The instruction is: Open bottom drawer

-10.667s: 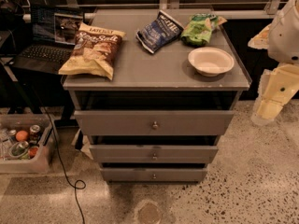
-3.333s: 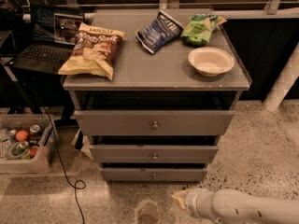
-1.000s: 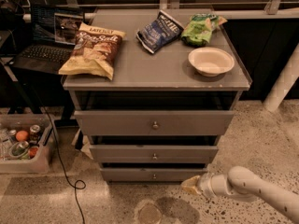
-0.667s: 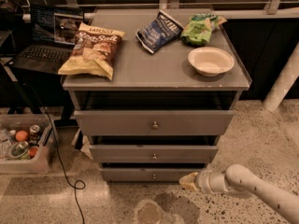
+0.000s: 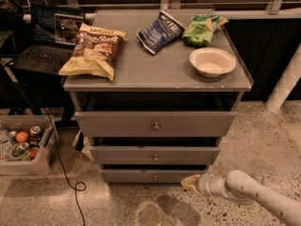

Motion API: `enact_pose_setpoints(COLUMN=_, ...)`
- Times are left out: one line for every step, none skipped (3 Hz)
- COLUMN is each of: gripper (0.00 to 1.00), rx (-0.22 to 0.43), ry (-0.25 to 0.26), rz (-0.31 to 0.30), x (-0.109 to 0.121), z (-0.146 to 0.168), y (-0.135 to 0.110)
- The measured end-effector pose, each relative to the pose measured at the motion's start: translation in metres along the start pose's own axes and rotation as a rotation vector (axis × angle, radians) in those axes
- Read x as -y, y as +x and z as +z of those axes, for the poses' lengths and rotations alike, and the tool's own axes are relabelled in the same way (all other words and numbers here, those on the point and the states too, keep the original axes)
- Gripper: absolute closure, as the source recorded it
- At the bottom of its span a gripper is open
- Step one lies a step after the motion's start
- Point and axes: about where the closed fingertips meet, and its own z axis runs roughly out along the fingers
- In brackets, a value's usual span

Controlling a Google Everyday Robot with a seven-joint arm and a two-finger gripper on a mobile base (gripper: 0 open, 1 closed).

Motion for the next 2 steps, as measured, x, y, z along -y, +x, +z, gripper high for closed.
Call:
enact_pose_setpoints(gripper=1.0, rx=0.023, ry=0.1, rz=0.076, x=0.0081, z=0.024, y=0.0255)
enact_pose_setpoints(gripper=1.0, rx=0.023, ry=0.099, rz=0.076, x=0.0081, z=0.024, y=0.0255)
